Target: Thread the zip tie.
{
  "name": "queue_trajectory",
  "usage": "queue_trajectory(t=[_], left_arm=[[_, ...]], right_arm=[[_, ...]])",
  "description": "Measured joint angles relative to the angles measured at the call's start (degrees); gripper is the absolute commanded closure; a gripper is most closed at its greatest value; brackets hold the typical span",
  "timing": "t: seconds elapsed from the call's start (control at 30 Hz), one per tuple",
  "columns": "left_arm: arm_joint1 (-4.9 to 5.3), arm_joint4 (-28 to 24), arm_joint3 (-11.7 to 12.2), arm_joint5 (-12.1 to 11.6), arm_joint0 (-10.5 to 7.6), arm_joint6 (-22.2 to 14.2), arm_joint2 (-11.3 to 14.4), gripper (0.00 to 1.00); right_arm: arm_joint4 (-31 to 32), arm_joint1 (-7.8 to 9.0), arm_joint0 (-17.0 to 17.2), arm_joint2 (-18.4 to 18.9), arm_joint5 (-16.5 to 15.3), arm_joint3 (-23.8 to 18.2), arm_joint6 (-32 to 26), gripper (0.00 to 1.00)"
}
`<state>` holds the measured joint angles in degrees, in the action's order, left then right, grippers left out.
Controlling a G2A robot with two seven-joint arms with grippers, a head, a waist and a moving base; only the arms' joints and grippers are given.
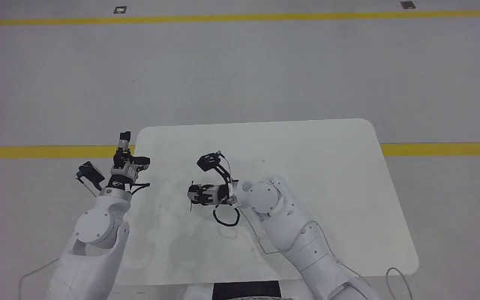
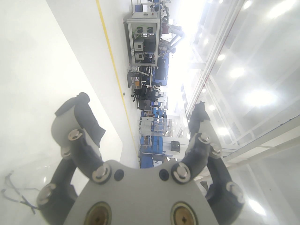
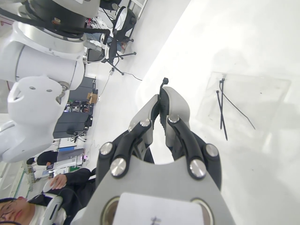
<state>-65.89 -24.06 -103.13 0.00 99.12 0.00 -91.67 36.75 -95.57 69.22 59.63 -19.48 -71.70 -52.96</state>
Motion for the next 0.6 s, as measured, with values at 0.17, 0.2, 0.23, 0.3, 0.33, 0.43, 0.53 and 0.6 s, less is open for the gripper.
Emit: queue_trajectory(t=[0.17, 0.2, 0.23, 0.3, 0.33, 0.43, 0.53, 0.6], left_arm=[[0.0, 0.0, 0.0, 0.0, 0.0, 0.0, 0.0, 0.0], [0.0, 0.0, 0.0, 0.0, 0.0, 0.0, 0.0, 0.0], [0.0, 0.0, 0.0, 0.0, 0.0, 0.0, 0.0, 0.0], [0.0, 0.0, 0.0, 0.0, 0.0, 0.0, 0.0, 0.0], [0.0, 0.0, 0.0, 0.0, 0.0, 0.0, 0.0, 0.0], [0.0, 0.0, 0.0, 0.0, 0.0, 0.0, 0.0, 0.0], [0.0, 0.0, 0.0, 0.0, 0.0, 0.0, 0.0, 0.0], [0.0, 0.0, 0.0, 0.0, 0.0, 0.0, 0.0, 0.0]], right_arm=[[-5.1, 1.0, -0.2, 0.7, 0.0, 0.9, 1.8, 1.0], [-6.2, 1.2, -0.2, 0.8, 0.0, 1.1, 2.5, 1.0], [-7.2, 1.34, -0.2, 0.9, 0.0, 1.2, 2.9, 1.0], [-9.8, 1.62, -0.1, 1.1, 0.0, 1.6, 4.1, 1.0], [-10.5, 1.68, -0.1, 1.2, 0.0, 1.6, 4.3, 1.0], [-10.6, 1.7, -0.1, 1.2, 0.0, 1.6, 4.4, 1.0], [-10.6, 1.69, -0.1, 1.2, 0.0, 1.6, 4.3, 1.0], [-10.6, 1.69, -0.1, 1.2, 0.0, 1.6, 4.3, 1.0]])
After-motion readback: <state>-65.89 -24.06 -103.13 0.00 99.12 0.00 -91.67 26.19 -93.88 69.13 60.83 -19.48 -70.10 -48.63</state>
